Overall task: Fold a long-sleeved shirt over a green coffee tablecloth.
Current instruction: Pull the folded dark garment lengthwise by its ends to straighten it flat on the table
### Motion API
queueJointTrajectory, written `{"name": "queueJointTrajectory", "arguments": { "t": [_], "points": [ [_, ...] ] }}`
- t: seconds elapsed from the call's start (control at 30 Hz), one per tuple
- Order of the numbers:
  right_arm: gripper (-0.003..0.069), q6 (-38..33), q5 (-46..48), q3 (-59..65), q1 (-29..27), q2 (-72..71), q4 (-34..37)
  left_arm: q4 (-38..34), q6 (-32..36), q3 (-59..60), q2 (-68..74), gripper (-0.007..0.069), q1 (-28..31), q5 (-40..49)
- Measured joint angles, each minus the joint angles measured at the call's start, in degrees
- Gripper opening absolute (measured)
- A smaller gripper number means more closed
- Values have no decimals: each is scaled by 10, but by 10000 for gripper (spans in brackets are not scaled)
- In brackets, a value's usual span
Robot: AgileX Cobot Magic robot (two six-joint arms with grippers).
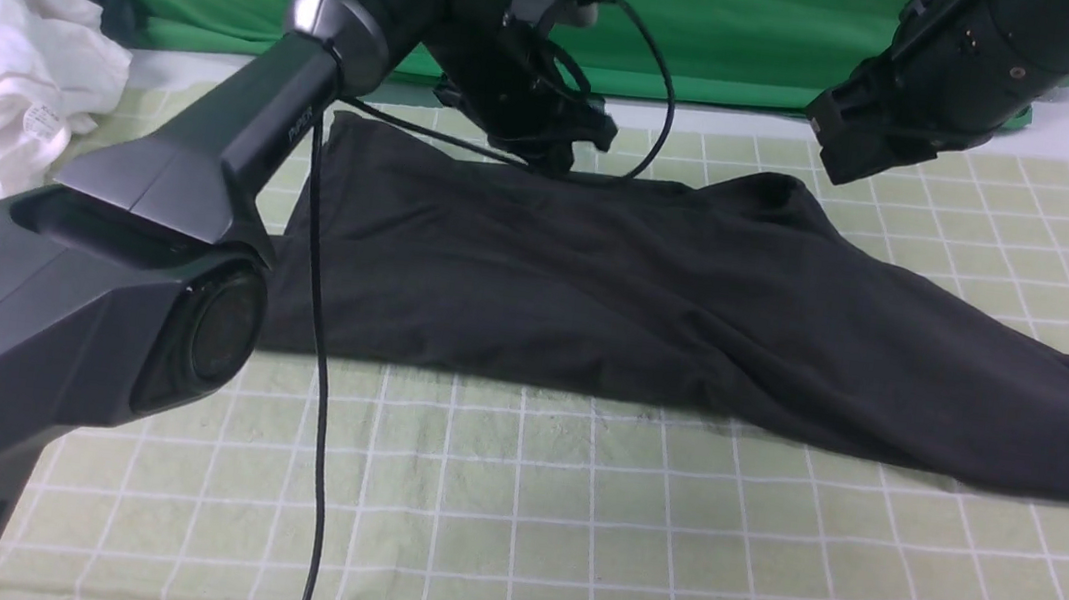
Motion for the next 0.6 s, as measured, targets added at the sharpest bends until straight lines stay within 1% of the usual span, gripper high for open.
{"name": "queueJointTrajectory", "arguments": {
  "t": [0.07, 0.1, 0.13, 0.2, 0.27, 0.3, 0.37, 0.43, 0.5, 0.6],
  "points": [
    [124, 0, 0, 0, 0, 0, 0, -3, -28, -1, 0, 56, -1, 1],
    [124, 0, 0, 0, 0, 0, 0, -3, -55, -1, 0, 90, -4, 3],
    [124, 0, 0, 0, 0, 0, 0, -3, -66, -1, 0, 121, -4, 4],
    [124, 0, 0, 0, 0, 0, 0, -6, -68, -1, 0, 171, -6, 4],
    [124, 0, -1, 0, 0, 0, 0, -8, -33, -1, 0, 275, -6, 4],
    [124, 0, -1, 0, 0, 0, 0, -8, -23, -1, 0, 283, -6, 4],
    [124, 0, -2, 0, 0, 0, 0, -8, 59, -1, 0, 376, -6, 8],
    [124, 0, -2, 0, 0, 0, 0, -8, 108, -1, 0, 424, -6, 14],
    [124, 0, -4, 0, 0, 0, 0, -2, 161, -1, 0, 454, -6, 17],
    [124, 0, -7, 0, 0, 0, 0, 21, 194, -1, 0, 459, -6, 17]
  ]
}}
